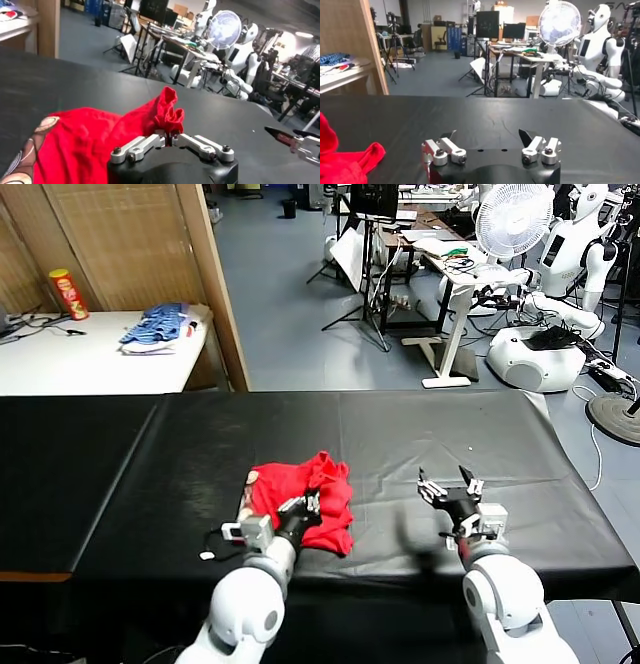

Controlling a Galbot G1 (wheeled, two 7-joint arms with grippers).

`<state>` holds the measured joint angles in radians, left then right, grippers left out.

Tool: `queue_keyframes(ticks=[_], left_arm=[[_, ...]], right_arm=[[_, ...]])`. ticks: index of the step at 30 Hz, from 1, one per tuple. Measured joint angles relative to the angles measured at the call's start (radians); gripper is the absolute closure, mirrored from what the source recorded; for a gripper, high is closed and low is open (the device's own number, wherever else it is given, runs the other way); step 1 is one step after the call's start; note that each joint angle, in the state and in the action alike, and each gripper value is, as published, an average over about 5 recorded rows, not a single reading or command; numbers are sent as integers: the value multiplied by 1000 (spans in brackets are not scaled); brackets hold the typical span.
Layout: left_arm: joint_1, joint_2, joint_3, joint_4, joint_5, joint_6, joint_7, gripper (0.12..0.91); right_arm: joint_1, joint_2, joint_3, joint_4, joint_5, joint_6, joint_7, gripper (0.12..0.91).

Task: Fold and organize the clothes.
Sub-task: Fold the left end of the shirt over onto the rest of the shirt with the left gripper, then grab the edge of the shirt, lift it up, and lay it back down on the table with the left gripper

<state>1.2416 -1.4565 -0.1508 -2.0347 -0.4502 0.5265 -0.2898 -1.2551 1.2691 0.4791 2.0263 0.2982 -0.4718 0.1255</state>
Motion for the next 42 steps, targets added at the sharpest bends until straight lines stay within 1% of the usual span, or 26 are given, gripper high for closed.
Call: queue_keyframes(ticks=[1,3,6,7,8,11,12,14,17,19,21,24,26,29,31,33,35,38,42], left_arm=[[2,-5,0,7,3,-9,10,852],[4,-15,0,19,4,-33,35,778],[1,-35,0,38,-3,-64,72,612],[1,-43,0,43,-4,-70,82,561],[1,-52,0,47,-6,-76,91,494],[3,-68,-6,44,-3,-91,114,346],[4,-68,-10,38,3,-97,120,307],[8,-58,-27,21,28,-117,129,258],[21,-19,-69,-3,81,-153,132,236],[35,19,-106,-12,102,-168,133,233],[52,60,-147,-15,107,-173,134,233],[77,107,-204,-11,108,-179,134,232],[90,124,-234,-3,107,-183,135,232],[106,134,-266,13,100,-189,137,232],[114,136,-281,24,87,-193,142,232],[118,134,-291,36,61,-196,147,232],[119,132,-301,47,25,-197,150,232],[117,127,-311,63,-48,-198,154,232],[107,118,-318,87,-171,-195,154,232]], right_arm=[[2,-3,-4,-1,0,5,-10,227],[9,-11,-16,-5,0,14,-31,227],[23,-22,-36,-16,4,20,-57,227],[28,-26,-45,-20,9,20,-64,227],[34,-31,-54,-25,14,20,-72,227],[56,-46,-92,-39,37,19,-95,227],[65,-51,-108,-44,44,18,-102,227],[85,-59,-142,-55,52,17,-115,227],[123,-62,-200,-77,40,17,-132,227],[152,-59,-245,-100,9,20,-140,227],[180,-53,-292,-133,-43,26,-149,227],[203,-41,-355,-192,-157,31,-151,227],[205,-31,-379,-228,-248,32,-127,227],[199,-17,-396,-264,-378,44,-70,227],[192,-7,-403,-278,-423,59,-39,227],[184,3,-405,-284,-422,80,-16,227],[175,14,-402,-282,-387,101,2,227],[160,24,-386,-261,-303,116,14,227],[139,15,-349,-196,-161,98,15,227]])
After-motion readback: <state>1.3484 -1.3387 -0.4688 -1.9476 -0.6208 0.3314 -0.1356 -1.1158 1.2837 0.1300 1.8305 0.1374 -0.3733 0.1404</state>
